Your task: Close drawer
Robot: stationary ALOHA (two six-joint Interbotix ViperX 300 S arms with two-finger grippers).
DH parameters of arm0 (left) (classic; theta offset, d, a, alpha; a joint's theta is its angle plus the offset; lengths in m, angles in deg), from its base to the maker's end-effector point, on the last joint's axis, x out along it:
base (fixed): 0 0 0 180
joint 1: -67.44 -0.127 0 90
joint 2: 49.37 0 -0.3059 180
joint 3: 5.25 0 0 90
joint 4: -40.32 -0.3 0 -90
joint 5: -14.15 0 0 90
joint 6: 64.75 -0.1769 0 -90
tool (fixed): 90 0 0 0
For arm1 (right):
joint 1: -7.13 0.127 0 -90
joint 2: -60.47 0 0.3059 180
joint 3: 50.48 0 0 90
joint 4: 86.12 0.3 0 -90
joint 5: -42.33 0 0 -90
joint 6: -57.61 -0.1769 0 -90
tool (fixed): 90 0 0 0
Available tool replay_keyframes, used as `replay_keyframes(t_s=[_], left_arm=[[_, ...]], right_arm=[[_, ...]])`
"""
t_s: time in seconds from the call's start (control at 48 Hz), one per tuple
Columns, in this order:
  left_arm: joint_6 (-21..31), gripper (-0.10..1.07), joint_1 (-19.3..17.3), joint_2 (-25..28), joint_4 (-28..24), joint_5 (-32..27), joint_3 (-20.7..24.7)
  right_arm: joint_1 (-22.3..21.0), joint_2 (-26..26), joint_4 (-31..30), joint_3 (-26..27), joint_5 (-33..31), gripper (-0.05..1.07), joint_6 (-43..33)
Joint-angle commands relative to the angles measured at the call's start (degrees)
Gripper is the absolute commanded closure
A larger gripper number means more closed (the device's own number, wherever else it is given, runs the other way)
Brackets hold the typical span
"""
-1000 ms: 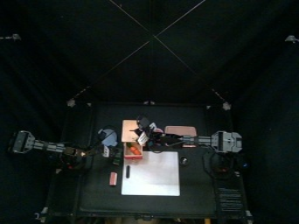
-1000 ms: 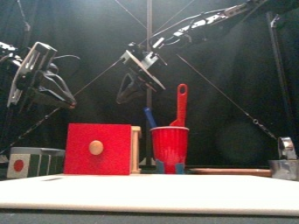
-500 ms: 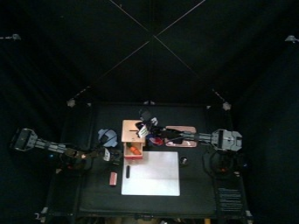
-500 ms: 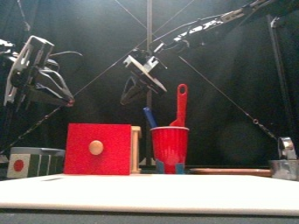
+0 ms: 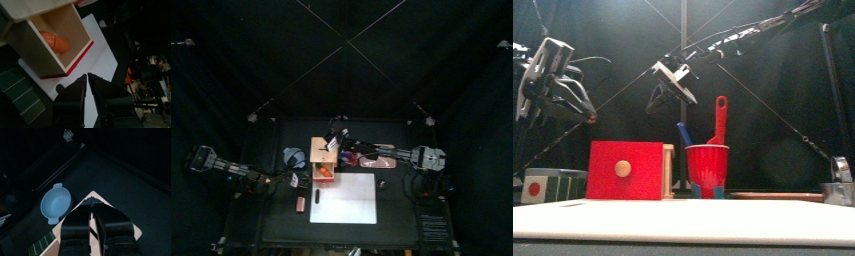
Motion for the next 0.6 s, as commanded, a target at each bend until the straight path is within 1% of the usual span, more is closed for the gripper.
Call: replay_keyframes(t_s=[0.0,0.312,0.396,0.583], left_arm=[[-0.2,0.42,0.9,0.9,-0.3,0.3,1.8],[-0.2,0.42,4.1,4.7,-1.1,0.4,3.9],[-0.2,0.42,4.5,6.1,-1.1,0.0,4.8],[-0.1,0.42,4.6,8.9,-0.4,-0.2,6.2]], right_arm=[[-1.0,-1.1,0.1,2.1,1.2,0.65,0.1],[-5.1,0.4,3.3,3.7,1.4,0.65,0.1],[-6.5,1.5,4.2,3.9,1.1,0.65,0.1],[-9.3,5.8,6.1,5.4,1.1,0.65,0.1]])
